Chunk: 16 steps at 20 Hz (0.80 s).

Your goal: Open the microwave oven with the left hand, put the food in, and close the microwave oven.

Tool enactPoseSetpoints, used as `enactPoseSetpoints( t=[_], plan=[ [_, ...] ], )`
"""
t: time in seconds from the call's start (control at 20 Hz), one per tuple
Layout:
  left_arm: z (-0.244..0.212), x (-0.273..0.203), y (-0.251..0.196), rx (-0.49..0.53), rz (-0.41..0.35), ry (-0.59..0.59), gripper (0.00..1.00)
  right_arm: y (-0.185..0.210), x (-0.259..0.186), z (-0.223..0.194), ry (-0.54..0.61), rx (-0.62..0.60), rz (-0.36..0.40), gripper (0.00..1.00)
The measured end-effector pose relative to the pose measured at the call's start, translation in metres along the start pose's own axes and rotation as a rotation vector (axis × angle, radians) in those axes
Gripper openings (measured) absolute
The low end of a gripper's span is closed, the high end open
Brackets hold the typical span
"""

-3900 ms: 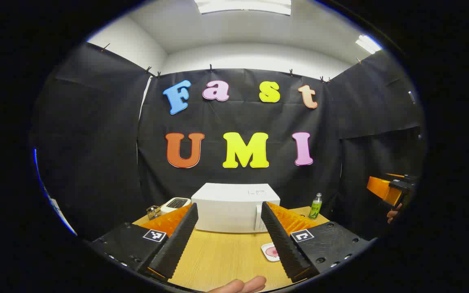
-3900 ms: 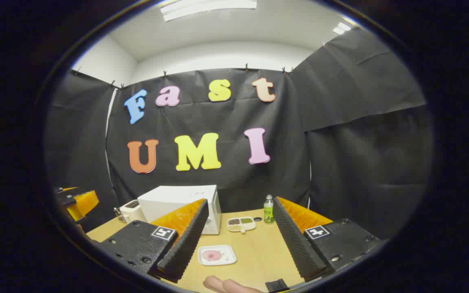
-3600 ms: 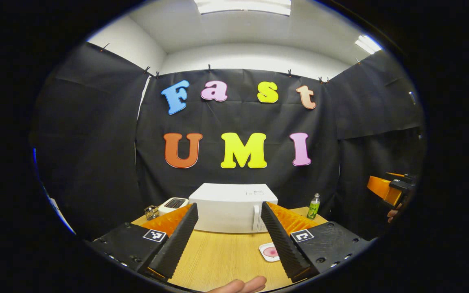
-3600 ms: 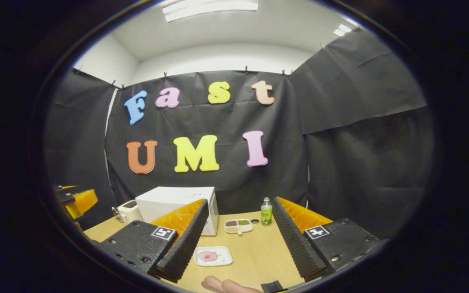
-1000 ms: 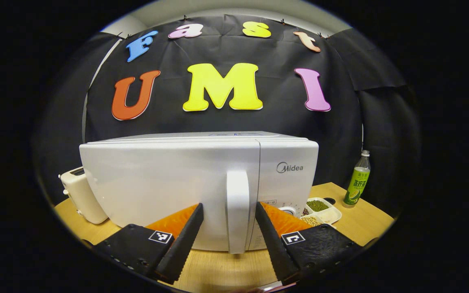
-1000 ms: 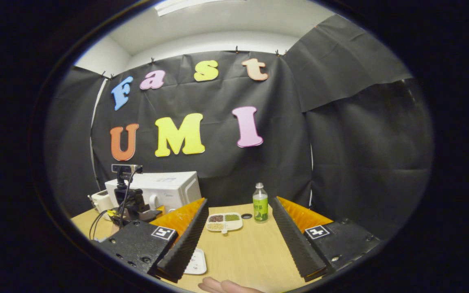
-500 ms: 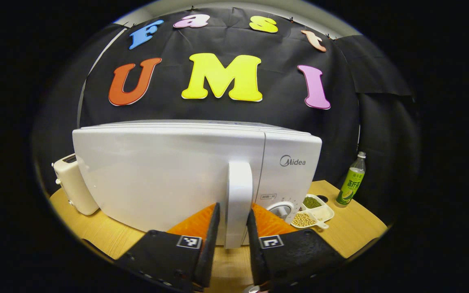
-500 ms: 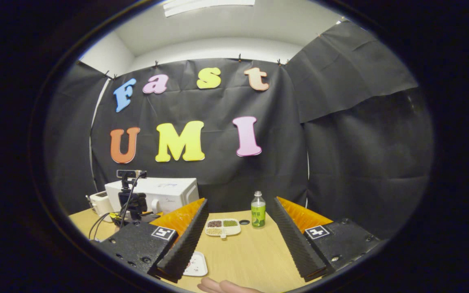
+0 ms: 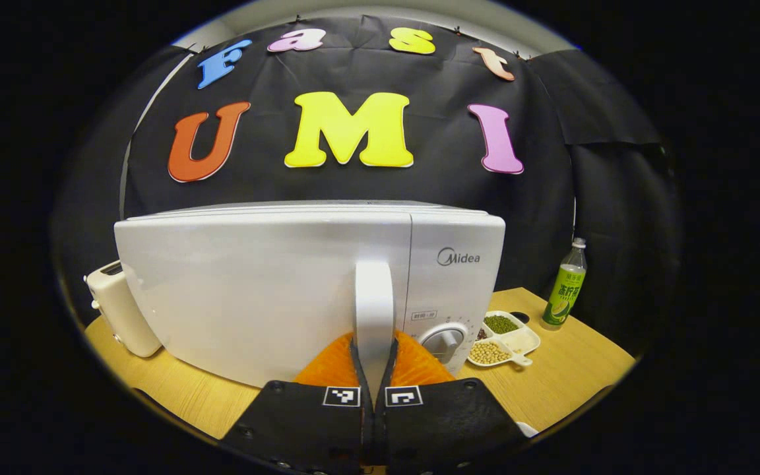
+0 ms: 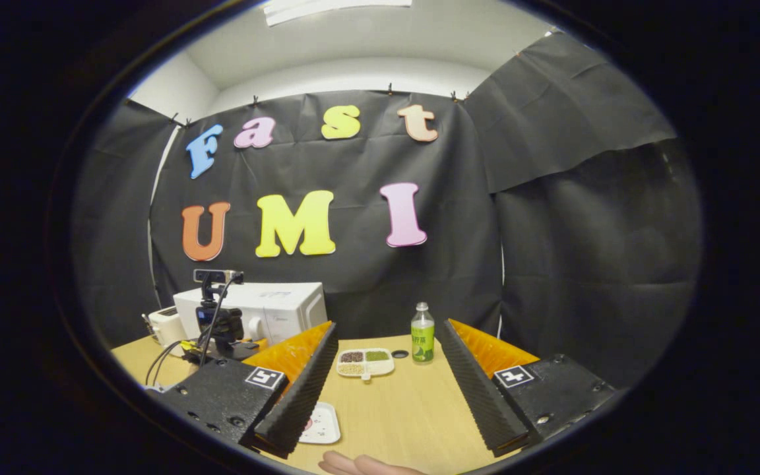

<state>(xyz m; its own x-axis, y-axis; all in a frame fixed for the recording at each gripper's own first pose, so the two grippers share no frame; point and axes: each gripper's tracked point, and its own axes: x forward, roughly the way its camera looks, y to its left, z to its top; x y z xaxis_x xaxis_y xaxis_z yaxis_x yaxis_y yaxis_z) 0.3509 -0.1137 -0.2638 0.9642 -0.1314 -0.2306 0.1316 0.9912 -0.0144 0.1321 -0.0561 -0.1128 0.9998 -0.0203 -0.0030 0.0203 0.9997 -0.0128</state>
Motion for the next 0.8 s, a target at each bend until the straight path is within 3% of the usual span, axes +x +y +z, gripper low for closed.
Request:
enactPoseSetpoints(
  t=[0.05, 0.1, 0.15, 0.2, 0.3, 0.4, 0.45, 0.6, 0.65, 0.8],
  plan=[
    [-0.002, 0.002, -0.002, -0.006, -0.007, 0.013, 0.00, -0.001, 0.001, -0.002, 0.005, 0.002, -0.001, 0.91],
    [-0.002, -0.001, -0.002, -0.018, -0.012, 0.013, 0.00, -0.002, 0.001, -0.005, 0.011, 0.003, -0.001, 1.00],
    [-0.003, -0.006, -0.001, -0.018, -0.013, 0.024, 0.00, -0.003, 0.000, -0.006, 0.013, 0.003, 0.000, 1.00],
    [0.001, -0.015, 0.000, -0.005, -0.014, -0.010, 0.00, -0.004, -0.001, -0.005, 0.011, 0.002, -0.001, 0.91],
    [-0.003, -0.031, 0.001, 0.020, -0.035, -0.028, 0.00, -0.008, -0.005, -0.007, 0.010, -0.001, -0.013, 0.91],
    [-0.010, -0.049, 0.003, -0.024, -0.067, -0.012, 0.00, -0.009, -0.010, -0.009, 0.016, 0.002, -0.018, 0.91],
    [-0.012, -0.058, 0.005, -0.027, -0.085, -0.010, 0.00, -0.009, -0.014, -0.011, 0.023, 0.007, -0.020, 1.00],
    [-0.016, -0.089, 0.014, -0.013, -0.111, -0.014, 0.00, -0.001, -0.032, -0.009, 0.031, 0.016, -0.009, 1.00],
    [-0.020, -0.098, 0.019, -0.008, -0.111, -0.011, 0.00, 0.000, -0.039, -0.006, 0.027, 0.016, -0.007, 0.92],
    [-0.026, -0.127, 0.034, 0.000, -0.119, -0.011, 0.00, 0.005, -0.059, 0.004, 0.000, 0.008, -0.011, 0.91]
  ],
)
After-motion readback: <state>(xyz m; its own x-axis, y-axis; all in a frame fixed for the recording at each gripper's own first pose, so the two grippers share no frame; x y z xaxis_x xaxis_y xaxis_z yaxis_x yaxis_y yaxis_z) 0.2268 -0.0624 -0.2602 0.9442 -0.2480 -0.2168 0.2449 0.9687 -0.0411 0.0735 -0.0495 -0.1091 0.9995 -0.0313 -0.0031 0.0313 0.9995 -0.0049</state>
